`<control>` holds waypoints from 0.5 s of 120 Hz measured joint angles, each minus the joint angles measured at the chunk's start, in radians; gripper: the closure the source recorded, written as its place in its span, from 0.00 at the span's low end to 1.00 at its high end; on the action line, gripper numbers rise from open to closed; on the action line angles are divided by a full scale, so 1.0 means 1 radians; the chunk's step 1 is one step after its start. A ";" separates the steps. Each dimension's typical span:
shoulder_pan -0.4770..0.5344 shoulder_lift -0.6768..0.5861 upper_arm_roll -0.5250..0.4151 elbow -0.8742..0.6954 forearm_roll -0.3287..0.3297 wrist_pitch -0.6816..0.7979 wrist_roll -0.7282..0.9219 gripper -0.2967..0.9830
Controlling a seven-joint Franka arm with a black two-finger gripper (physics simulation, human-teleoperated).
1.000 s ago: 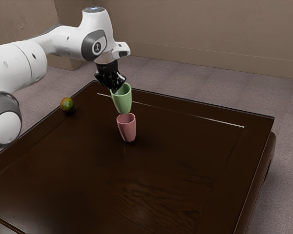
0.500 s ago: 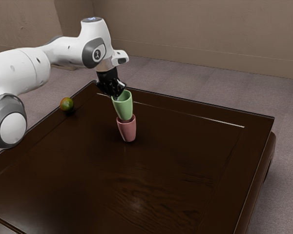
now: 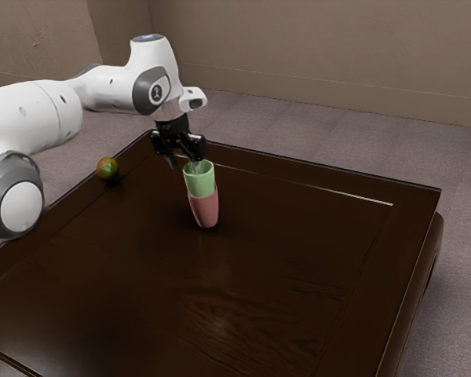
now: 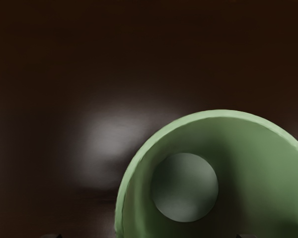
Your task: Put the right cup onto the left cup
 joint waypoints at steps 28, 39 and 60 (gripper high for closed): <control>-0.023 -0.331 -0.013 -0.249 0.001 -0.045 0.006 0.29; -0.043 -0.429 -0.011 -0.304 0.003 -0.080 0.015 0.27; -0.053 -0.534 -0.008 -0.321 0.010 -0.159 0.037 0.25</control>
